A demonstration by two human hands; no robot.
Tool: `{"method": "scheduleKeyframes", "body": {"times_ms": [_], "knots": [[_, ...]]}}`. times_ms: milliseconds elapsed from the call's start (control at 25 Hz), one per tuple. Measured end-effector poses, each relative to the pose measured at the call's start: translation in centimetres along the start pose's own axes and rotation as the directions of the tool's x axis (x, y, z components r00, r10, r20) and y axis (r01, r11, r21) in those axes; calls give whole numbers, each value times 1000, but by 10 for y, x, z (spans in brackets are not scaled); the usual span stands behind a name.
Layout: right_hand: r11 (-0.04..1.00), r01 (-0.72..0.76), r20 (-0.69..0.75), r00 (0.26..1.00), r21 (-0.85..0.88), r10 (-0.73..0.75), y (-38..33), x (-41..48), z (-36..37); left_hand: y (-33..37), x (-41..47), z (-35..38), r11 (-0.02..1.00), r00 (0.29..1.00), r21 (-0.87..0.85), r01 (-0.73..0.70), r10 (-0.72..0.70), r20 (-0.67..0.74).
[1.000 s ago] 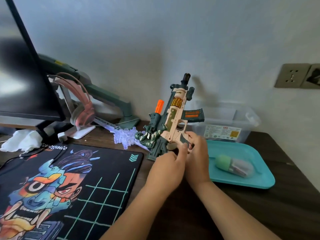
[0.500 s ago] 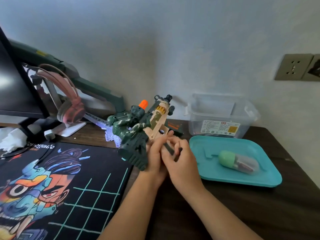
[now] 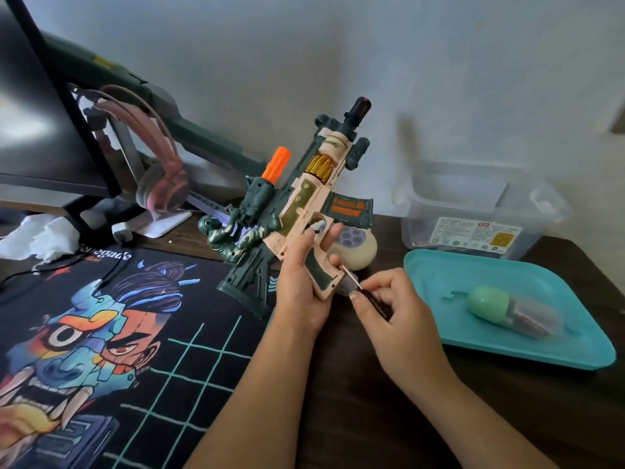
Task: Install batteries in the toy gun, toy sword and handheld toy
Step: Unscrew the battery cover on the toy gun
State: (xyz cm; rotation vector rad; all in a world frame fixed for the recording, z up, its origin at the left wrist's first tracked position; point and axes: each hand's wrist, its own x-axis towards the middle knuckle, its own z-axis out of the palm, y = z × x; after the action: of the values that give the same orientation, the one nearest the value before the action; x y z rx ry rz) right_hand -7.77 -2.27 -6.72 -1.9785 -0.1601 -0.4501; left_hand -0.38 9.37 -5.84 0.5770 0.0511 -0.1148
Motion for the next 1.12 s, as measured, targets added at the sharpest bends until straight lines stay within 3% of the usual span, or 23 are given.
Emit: {"method": "scheduleKeyframes", "body": {"times_ms": [240,480,1120], "knots": [[989,104,-105,990,101,-94,0,-2,4,1,6,-6,999,999,-34,-41,40,-20],[982,176,-121,979,72,-166,-3,-3,6,1,2,-4,999,998,-29,-40,39,-42],[927,325,-30,941,-186,-336,3,-5,12,-2,2,-6,997,996,35,-63,65,-59]]}}
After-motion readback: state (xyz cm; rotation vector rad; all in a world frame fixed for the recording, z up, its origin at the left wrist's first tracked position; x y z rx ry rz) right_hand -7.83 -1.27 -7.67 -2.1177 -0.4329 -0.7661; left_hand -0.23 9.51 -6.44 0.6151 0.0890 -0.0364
